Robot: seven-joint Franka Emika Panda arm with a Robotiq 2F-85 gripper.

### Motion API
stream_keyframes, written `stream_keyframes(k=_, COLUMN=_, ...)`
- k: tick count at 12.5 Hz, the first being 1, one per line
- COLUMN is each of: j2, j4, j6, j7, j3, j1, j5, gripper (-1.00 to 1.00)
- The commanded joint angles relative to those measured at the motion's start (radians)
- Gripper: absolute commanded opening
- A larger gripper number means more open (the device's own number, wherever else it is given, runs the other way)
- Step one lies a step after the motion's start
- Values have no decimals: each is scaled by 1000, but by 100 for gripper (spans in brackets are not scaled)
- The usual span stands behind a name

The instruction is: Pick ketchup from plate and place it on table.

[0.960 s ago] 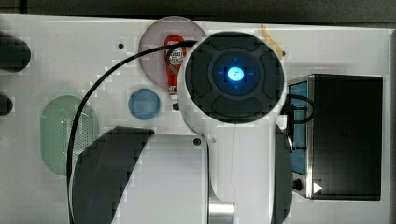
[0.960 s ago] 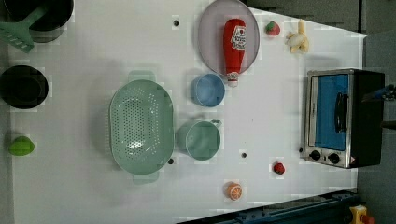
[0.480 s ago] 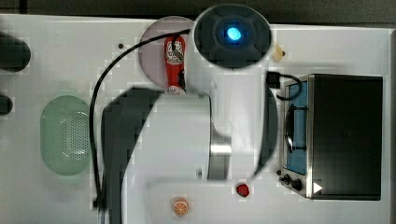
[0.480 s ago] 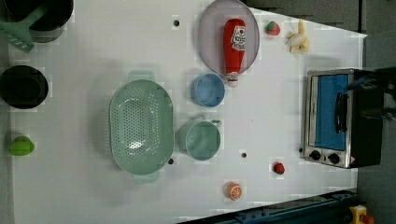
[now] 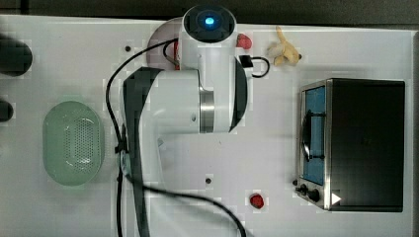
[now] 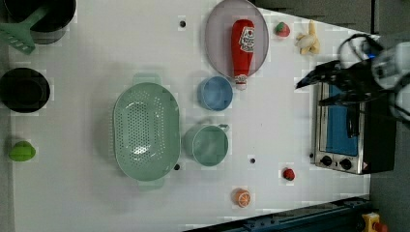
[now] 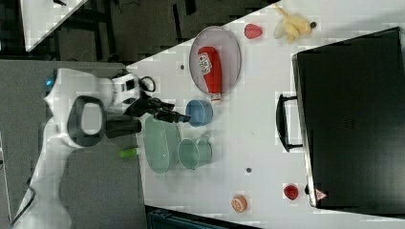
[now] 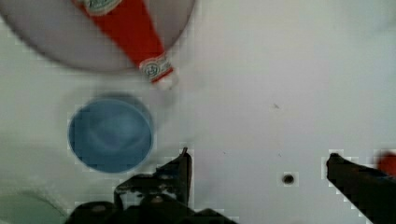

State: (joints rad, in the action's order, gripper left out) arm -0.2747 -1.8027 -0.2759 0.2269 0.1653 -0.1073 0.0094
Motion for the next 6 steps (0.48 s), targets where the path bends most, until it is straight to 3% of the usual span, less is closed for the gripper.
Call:
stream_keyframes(k=1, j2=-44, j4=16, j6=-110, j7=256, j3=13, j1=29, j5=4, gripper=100)
stream_keyframes(k=6, j2=-205, j4=28, j6=-331, j7=303, j3=13, j1=44, j5=0, gripper=100)
